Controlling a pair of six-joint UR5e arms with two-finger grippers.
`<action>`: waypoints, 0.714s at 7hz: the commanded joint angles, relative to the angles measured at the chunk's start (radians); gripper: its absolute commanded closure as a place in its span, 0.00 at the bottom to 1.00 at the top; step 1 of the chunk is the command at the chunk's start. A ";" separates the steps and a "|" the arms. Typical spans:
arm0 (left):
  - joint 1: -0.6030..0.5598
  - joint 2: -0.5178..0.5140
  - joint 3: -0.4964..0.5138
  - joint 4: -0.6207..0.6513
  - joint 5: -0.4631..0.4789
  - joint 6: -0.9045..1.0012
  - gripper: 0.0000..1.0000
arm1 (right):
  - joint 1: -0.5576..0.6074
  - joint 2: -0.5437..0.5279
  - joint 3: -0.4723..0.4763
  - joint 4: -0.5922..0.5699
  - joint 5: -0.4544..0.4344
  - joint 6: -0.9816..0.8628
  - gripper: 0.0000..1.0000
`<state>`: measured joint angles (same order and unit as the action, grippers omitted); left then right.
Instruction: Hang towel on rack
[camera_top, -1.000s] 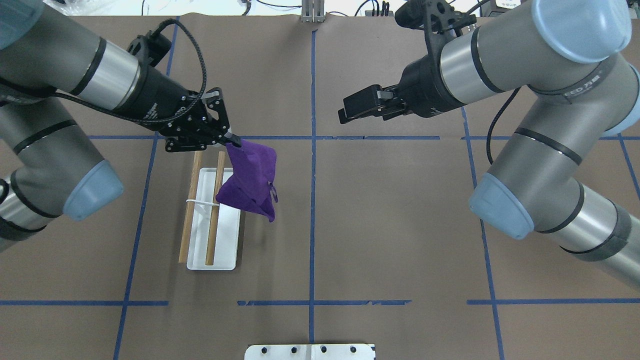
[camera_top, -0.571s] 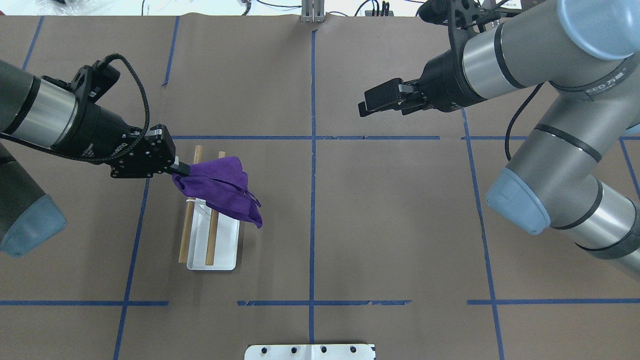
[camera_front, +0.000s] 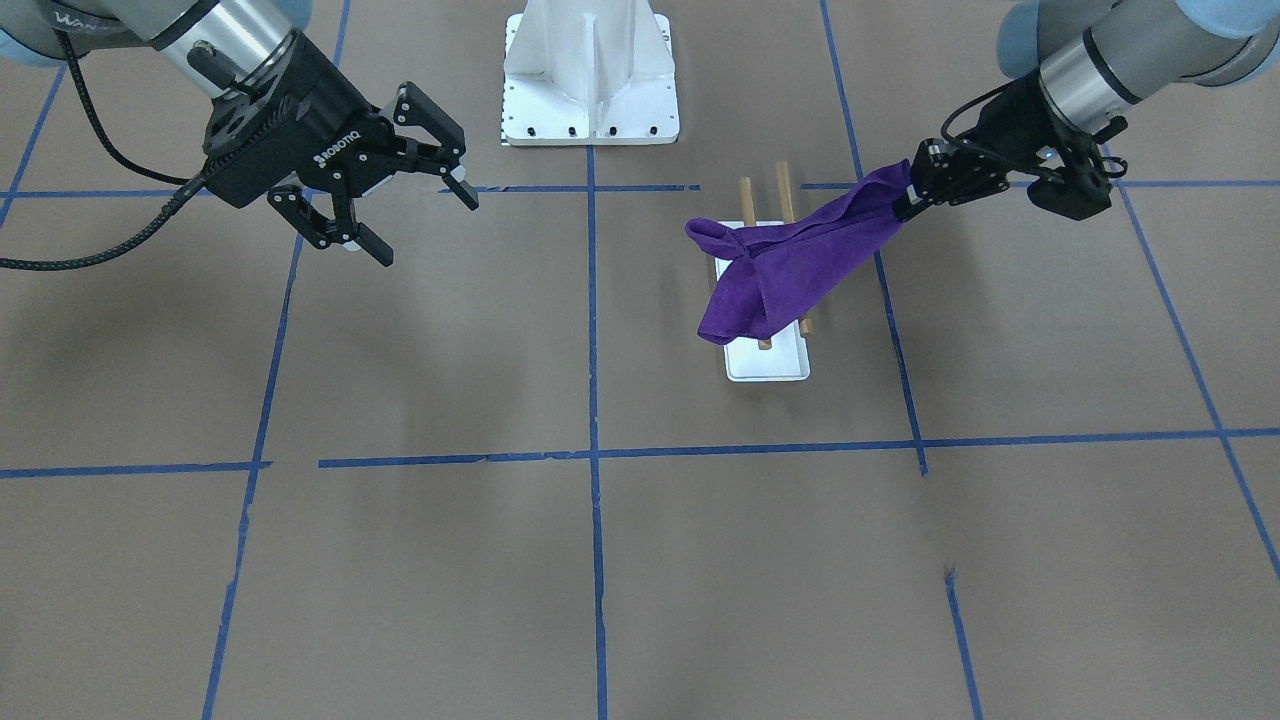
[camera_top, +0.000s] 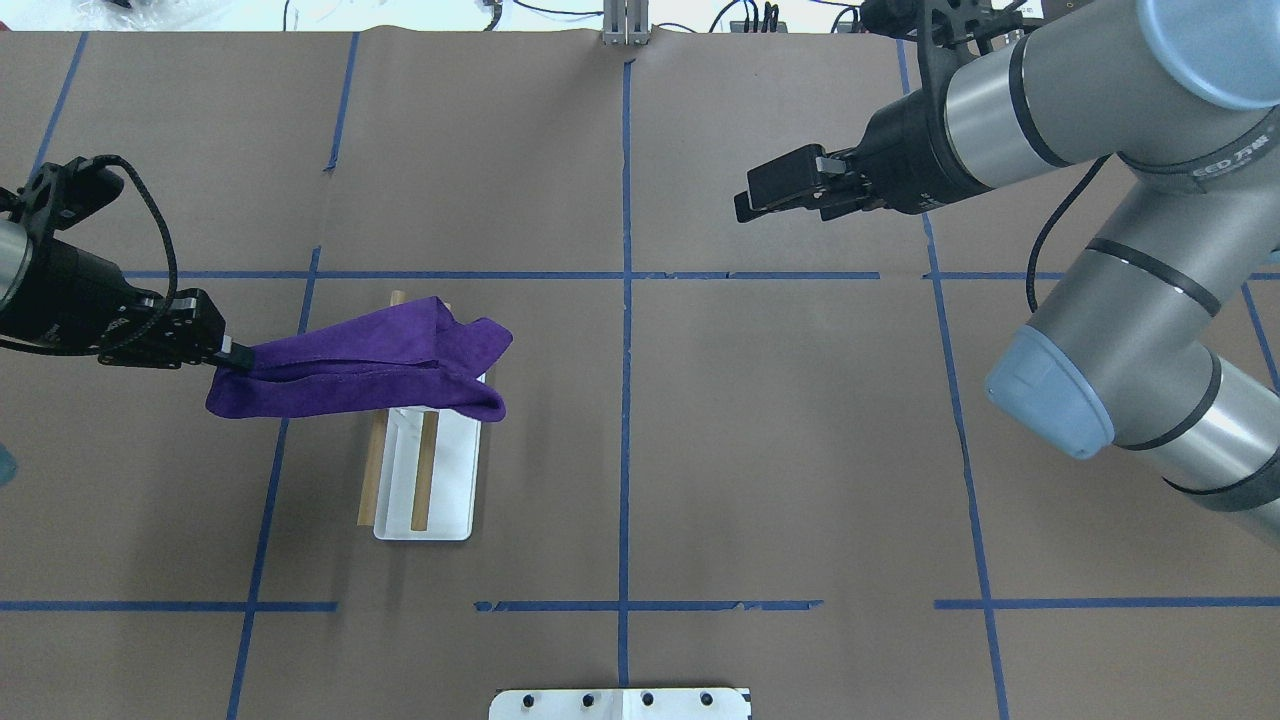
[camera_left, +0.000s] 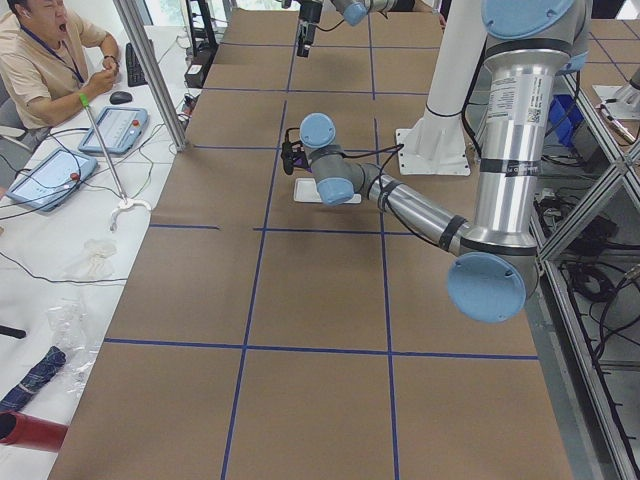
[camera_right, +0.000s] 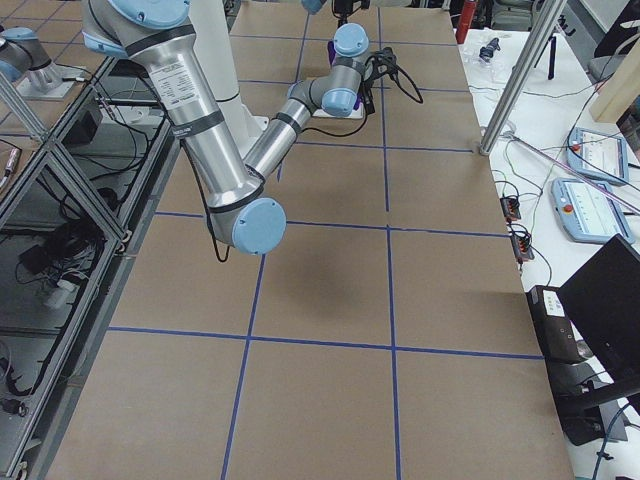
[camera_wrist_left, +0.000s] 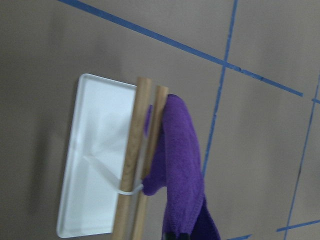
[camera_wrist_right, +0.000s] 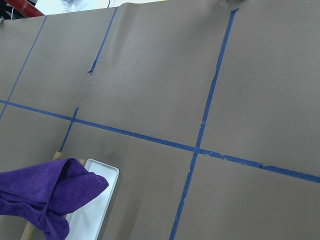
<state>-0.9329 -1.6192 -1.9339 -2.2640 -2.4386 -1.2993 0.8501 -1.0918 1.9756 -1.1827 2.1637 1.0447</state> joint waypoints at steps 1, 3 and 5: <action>0.000 -0.040 0.090 -0.011 0.009 0.021 0.31 | 0.010 -0.008 0.002 0.000 0.001 0.000 0.00; 0.000 -0.045 0.121 -0.012 0.010 0.021 0.00 | 0.030 -0.042 0.003 0.000 0.001 0.000 0.00; -0.010 -0.044 0.119 -0.020 0.012 0.031 0.00 | 0.120 -0.135 0.005 -0.003 0.020 -0.002 0.00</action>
<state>-0.9362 -1.6628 -1.8153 -2.2784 -2.4273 -1.2748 0.9150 -1.1710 1.9804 -1.1834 2.1702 1.0443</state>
